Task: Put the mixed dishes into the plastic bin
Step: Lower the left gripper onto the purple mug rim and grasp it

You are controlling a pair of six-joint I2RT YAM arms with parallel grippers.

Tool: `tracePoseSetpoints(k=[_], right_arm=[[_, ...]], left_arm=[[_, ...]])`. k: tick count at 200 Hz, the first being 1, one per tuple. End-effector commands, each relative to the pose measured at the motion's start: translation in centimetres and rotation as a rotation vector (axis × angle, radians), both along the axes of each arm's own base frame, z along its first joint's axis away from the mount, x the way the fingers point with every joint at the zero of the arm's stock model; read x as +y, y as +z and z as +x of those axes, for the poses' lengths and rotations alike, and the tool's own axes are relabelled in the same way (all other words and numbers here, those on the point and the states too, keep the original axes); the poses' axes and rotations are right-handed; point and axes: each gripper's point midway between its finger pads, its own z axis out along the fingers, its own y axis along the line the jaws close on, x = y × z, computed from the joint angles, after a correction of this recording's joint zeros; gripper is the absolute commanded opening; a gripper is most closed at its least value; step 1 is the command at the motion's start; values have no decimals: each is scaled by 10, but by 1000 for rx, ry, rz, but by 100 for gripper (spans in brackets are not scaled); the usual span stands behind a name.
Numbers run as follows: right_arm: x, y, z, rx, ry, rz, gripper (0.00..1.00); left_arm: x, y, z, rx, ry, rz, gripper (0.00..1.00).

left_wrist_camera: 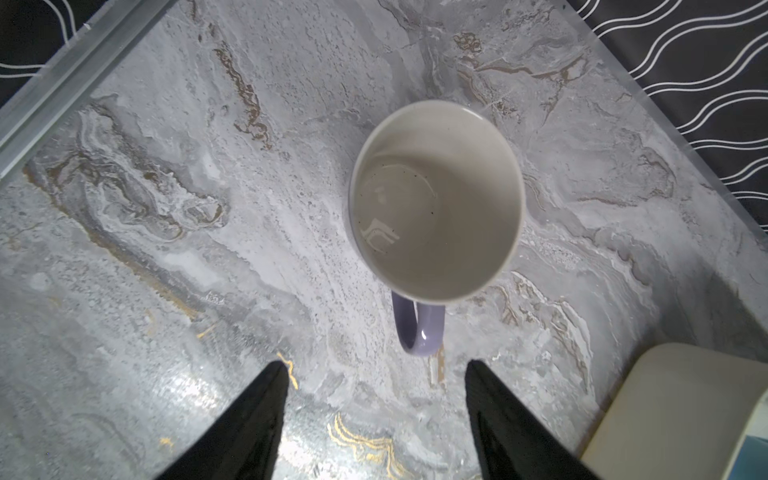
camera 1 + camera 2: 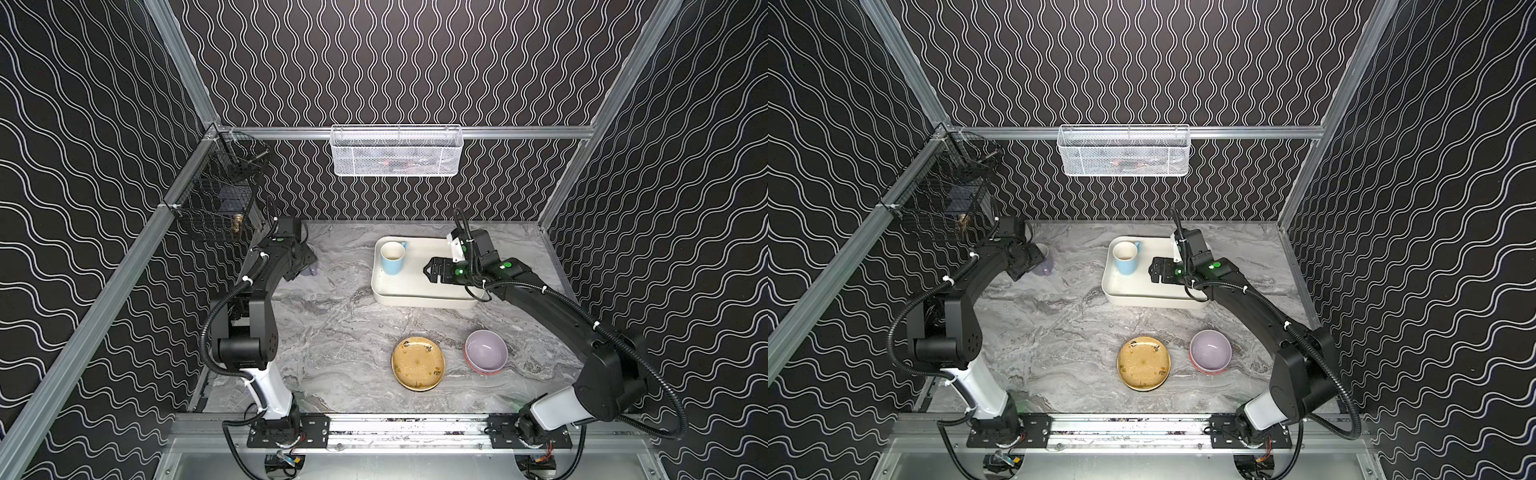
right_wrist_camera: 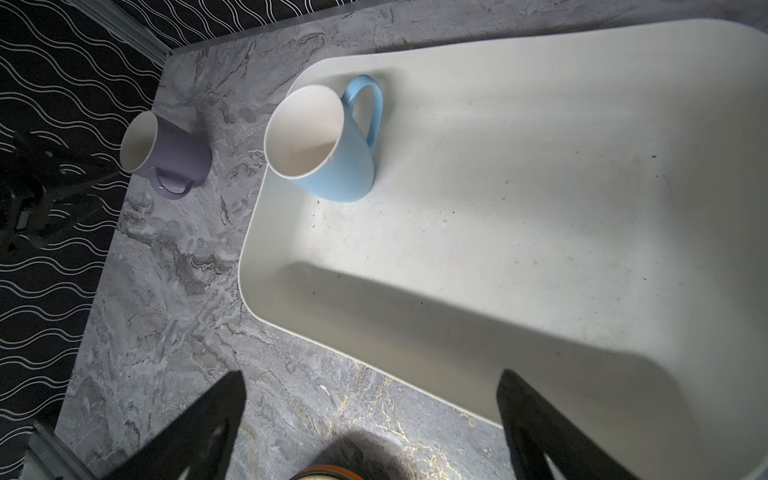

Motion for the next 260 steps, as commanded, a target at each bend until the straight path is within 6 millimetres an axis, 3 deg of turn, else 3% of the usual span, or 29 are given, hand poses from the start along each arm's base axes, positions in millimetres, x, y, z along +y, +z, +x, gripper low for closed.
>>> tracePoseSetpoints(k=[1,70,185,260], right_arm=[[0,2,3,-24,3,-3,96],[-3,-4,5,-24,-8,-24,96],[2,-15,9,0,4,-31,96],[-4,-18,7,-3,-8,-53,96]], left_arm=[[5,-5,3,1,34,13,71],[11,-19,13,31,41,39,68],[10,-2,18,-10,33,36,66],[15,-30,28,38,55,30,66]])
